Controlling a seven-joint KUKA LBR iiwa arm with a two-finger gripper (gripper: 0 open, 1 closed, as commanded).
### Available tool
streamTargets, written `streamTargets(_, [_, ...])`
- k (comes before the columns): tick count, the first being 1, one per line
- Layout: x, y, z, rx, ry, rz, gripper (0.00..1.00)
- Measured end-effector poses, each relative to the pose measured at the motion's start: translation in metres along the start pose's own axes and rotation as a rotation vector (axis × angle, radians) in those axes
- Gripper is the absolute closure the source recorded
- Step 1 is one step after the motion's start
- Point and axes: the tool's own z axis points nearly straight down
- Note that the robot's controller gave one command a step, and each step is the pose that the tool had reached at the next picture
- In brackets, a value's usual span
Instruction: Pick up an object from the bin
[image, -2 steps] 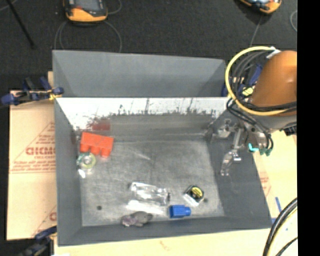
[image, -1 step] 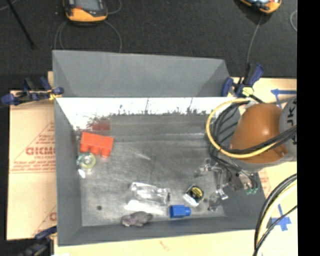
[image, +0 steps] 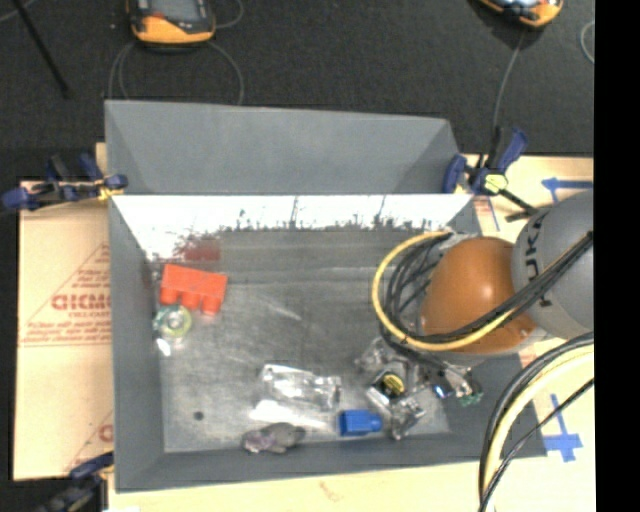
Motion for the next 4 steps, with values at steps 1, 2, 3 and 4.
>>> streamTargets(1, [-0.001,0.0,-0.002,0.001,-0.003,-0.004,1.0])
streamTargets(2, [0.001,0.0,0.0,-0.001,0.002,-0.006,0.0])
streamTargets(3, [0.014,-0.035,-0.002,-0.001,-0.002,-0.242,0.0])
streamTargets(4, [0.013,-0.034,-0.003,-0.001,-0.005,-0.245,1.0])
